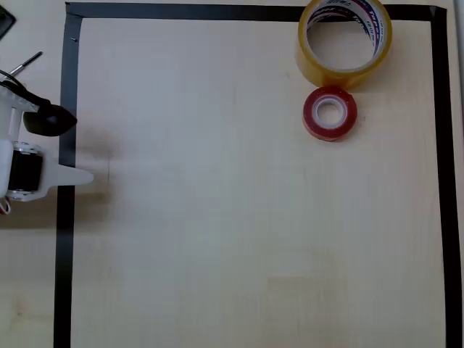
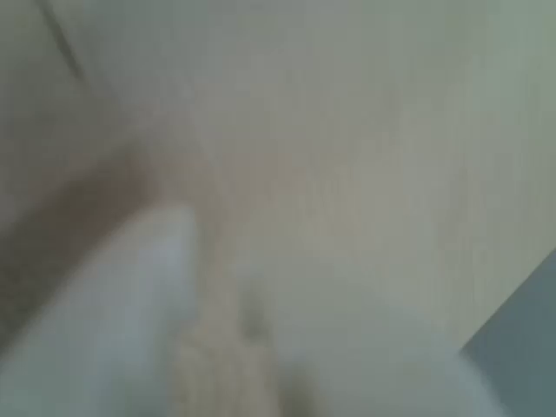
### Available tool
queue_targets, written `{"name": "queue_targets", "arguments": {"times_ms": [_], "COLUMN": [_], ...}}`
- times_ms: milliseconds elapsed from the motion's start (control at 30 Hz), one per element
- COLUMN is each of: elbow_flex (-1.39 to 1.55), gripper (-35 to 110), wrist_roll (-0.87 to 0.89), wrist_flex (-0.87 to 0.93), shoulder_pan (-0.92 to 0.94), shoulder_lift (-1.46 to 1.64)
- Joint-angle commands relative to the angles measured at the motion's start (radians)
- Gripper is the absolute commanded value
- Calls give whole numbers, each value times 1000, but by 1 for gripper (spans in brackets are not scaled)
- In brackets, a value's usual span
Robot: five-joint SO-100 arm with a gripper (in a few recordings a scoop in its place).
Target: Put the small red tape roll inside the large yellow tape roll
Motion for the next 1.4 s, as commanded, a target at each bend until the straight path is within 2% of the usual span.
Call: {"name": "queue_targets", "arguments": {"times_ms": [0,700,867,967,1100,1367], "elbow_flex": [-17,-67,-147,-322,-726,-1250], "gripper": [0,0,0,0,0,0], "wrist_roll": [-6,-6,-12,-12,-6,21], "wrist_flex": [-2,-8,-158,-296,-316,-353], "shoulder_pan": [2,-49,-103,-106,-87,-153], "shoulder_lift": [12,14,-15,-316,-868,-1405]}}
